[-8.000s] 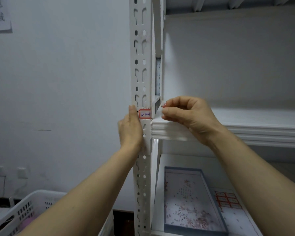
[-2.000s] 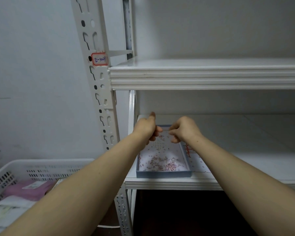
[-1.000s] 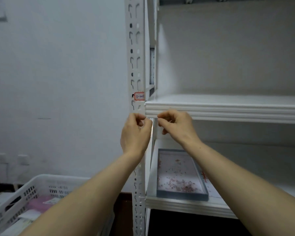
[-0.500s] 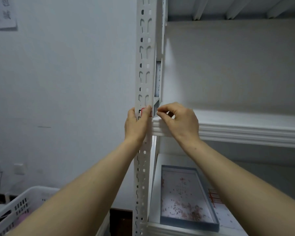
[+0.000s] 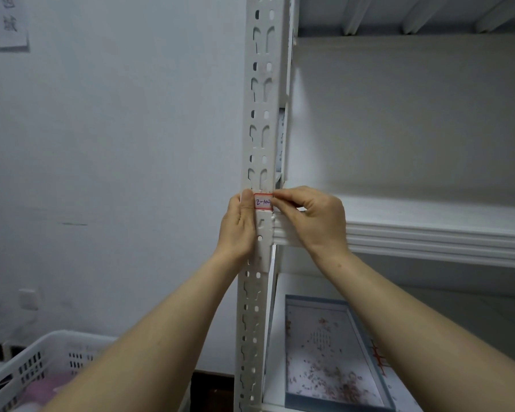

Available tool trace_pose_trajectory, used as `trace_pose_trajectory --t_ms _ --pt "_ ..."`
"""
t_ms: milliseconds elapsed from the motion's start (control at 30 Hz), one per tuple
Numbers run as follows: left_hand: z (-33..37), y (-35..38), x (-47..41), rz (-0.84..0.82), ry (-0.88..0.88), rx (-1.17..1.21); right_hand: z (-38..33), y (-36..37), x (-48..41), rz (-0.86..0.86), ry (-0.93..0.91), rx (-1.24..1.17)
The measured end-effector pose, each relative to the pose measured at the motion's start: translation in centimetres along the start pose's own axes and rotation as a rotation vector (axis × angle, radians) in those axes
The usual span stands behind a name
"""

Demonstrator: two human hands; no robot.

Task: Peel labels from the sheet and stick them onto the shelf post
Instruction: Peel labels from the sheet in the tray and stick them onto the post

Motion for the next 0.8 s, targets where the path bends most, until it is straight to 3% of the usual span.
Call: trace_pose_trajectory --t_ms 267,800 --pt "-0.2 0.2 -0.1 0.044 0.003 0.004 -1.0 0.0 -0.4 0.019 -0.139 -0.026" --pt "-0.2 0.2 0.0 0.051 -0.003 0.009 -0.9 0.0 0.3 0.038 -0.219 -0.053"
Point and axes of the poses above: each hand's wrist, its own x-axis away from the middle knuckle, its own y-axis out of the palm, z = x × y, the point moved 8 cm from there along -x, towards the middle knuckle, and after that the axes turned 9 degrees about z, right-handed, at the moved point
